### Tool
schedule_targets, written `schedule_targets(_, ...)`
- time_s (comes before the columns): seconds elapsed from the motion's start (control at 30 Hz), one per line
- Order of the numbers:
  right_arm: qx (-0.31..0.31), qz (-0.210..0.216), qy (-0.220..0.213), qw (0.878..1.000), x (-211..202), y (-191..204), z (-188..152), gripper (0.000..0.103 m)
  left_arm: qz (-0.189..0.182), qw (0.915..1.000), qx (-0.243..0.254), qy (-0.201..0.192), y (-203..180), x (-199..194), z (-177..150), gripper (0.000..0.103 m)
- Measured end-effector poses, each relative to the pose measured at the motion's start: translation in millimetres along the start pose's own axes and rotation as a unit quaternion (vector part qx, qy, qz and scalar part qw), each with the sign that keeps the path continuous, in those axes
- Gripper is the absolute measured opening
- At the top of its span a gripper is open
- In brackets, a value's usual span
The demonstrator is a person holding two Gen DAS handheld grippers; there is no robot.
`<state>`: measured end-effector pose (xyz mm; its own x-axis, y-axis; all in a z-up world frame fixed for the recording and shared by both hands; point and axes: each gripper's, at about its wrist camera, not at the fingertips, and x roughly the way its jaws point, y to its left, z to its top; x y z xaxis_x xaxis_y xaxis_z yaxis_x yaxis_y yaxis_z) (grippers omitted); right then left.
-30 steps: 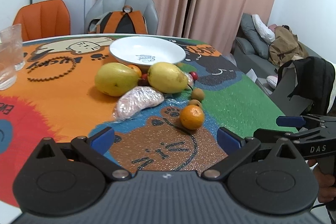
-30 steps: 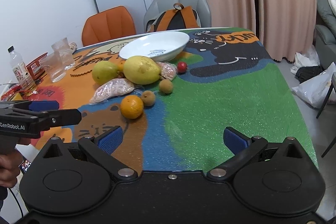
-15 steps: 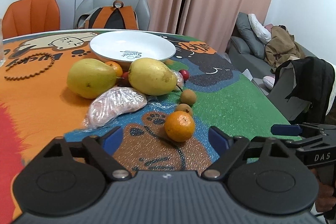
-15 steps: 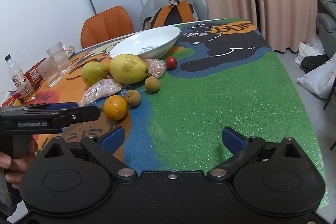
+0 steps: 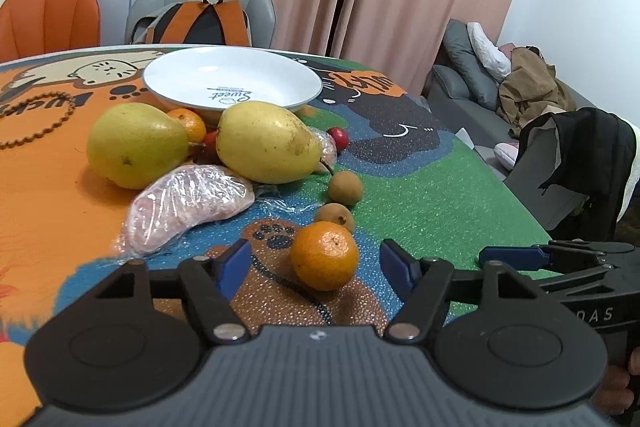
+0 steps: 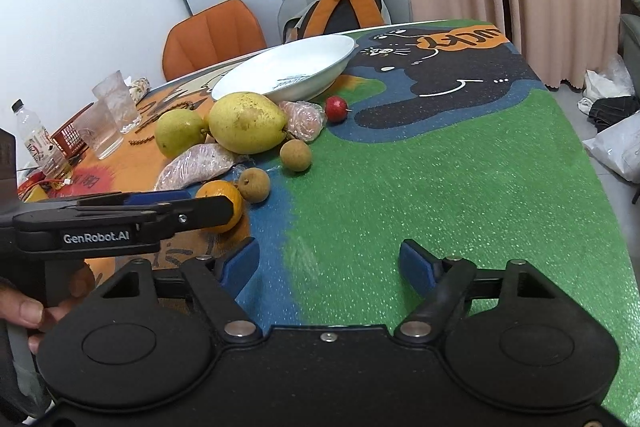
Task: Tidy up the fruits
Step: 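Move the left tool to the mandarin orange and close on it, then grasp the brown longan with the right tool while the left tool holds the orange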
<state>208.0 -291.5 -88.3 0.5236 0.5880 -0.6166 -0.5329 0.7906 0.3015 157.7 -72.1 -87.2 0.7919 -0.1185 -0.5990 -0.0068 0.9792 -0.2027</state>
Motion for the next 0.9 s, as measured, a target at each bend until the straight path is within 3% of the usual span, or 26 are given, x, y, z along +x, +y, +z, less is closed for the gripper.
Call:
schedule_targets(0.2,-0.006,-0.001,0.003,1.0,8.1,4.4,5.4,0.076,-0.025,0.9993,-0.024,0.017,9.7,9.9,1.7,0.038)
schedule_targets(0.9,-0.04,0.01,0.01,0.999,39.5,40.1,24.9,0.076,0.008,0.9987,-0.05,-0.007,48.2,-19.7,2.6,0.037)
